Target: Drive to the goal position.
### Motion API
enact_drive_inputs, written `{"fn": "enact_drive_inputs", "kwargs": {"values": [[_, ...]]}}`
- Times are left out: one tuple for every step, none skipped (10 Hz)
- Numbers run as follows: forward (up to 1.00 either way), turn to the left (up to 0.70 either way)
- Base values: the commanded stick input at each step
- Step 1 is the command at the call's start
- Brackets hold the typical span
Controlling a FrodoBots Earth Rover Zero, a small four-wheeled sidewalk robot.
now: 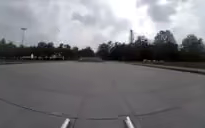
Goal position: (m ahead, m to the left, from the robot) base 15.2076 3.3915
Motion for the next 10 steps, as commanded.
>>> {"fn": "enact_drive_inputs", "kwargs": {"values": [[1.00, -0.11], [1.00, 0.00], [1.00, -0.10], [1.00, -0.22], [1.00, -0.32], [1.00, 0.00], [1.00, 0.00], [1.00, 0.00], [1.00, 0.00], [1.00, 0.00]]}}
